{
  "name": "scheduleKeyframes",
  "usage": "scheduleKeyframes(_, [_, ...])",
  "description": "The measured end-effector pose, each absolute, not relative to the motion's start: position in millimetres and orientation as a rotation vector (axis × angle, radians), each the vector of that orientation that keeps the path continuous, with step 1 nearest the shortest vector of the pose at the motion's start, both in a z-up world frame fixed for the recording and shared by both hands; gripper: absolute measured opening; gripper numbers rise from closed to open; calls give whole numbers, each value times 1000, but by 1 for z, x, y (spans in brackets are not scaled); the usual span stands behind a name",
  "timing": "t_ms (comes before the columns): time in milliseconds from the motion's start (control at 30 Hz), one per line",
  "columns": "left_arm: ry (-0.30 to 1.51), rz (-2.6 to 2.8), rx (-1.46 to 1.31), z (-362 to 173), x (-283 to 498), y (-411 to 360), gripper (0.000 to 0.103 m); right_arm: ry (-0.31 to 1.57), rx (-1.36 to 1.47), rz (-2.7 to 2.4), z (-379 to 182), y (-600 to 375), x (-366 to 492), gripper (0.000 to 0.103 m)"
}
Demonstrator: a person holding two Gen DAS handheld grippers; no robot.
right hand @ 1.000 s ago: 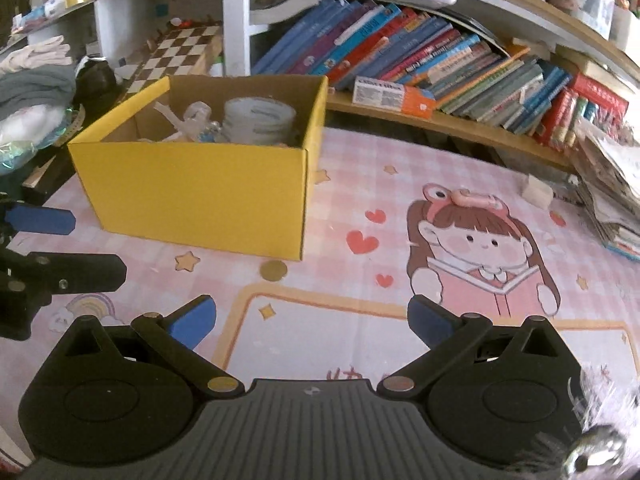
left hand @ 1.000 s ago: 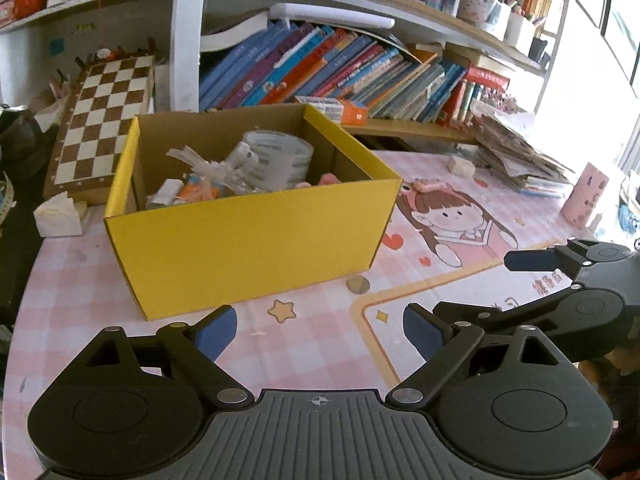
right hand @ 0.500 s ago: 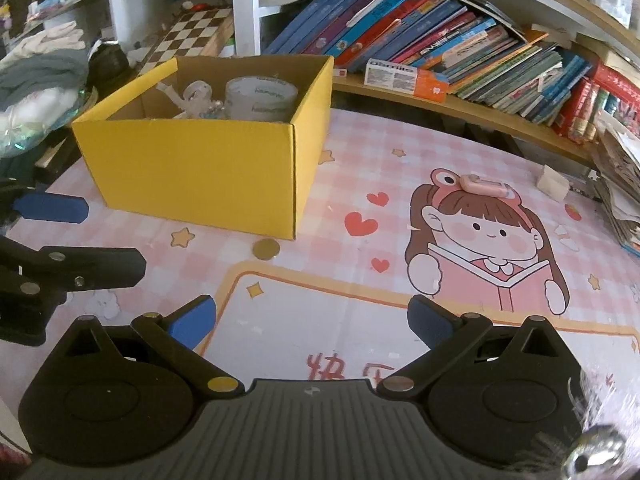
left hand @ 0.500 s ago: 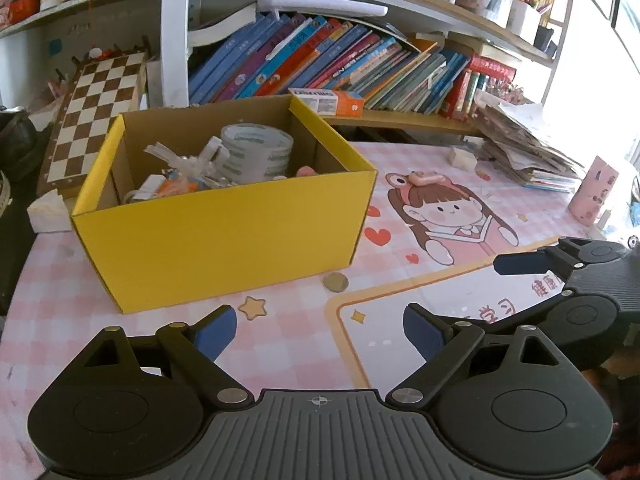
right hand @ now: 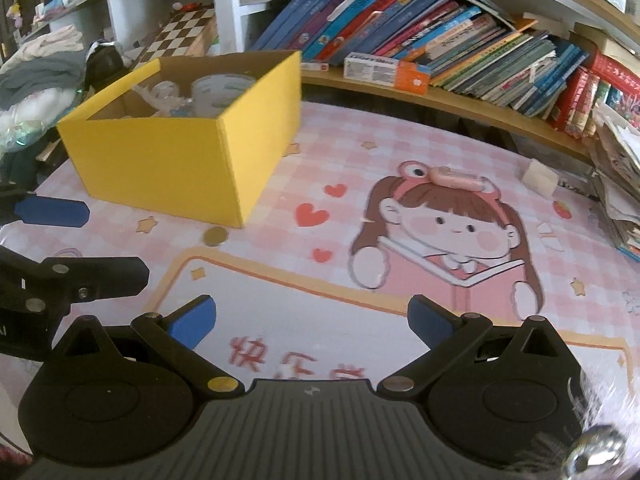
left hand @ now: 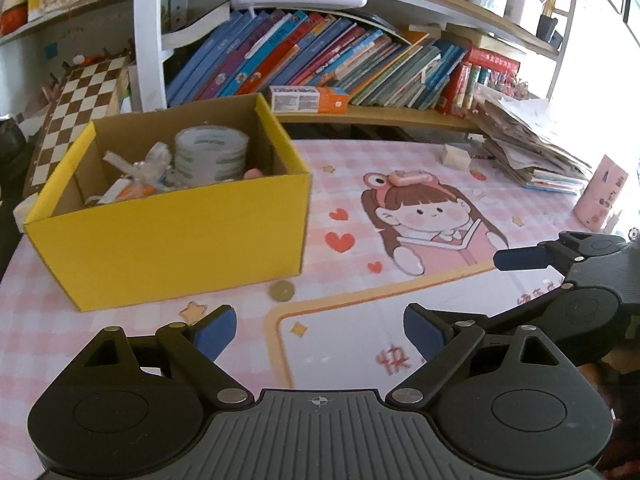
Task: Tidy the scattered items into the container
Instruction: 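Move left gripper toward the pink utility knife while right gripper approaches the white eraser block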
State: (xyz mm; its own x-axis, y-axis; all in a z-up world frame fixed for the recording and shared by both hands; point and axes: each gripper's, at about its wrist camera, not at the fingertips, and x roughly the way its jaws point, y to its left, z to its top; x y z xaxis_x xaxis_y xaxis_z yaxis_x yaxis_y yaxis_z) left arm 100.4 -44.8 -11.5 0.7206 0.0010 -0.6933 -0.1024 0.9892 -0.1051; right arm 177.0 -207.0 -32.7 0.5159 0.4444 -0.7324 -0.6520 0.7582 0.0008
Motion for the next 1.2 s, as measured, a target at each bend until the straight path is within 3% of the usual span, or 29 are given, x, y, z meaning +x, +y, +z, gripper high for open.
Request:
scheduleKeyframes(733, [810,88,-53,-16,164,-134,93,816,-200,650,-40,-299,245,103])
scheduleKeyframes(1200, [734,48,58,0,218,-158,93,736,-142,564,-18,-329,315,103])
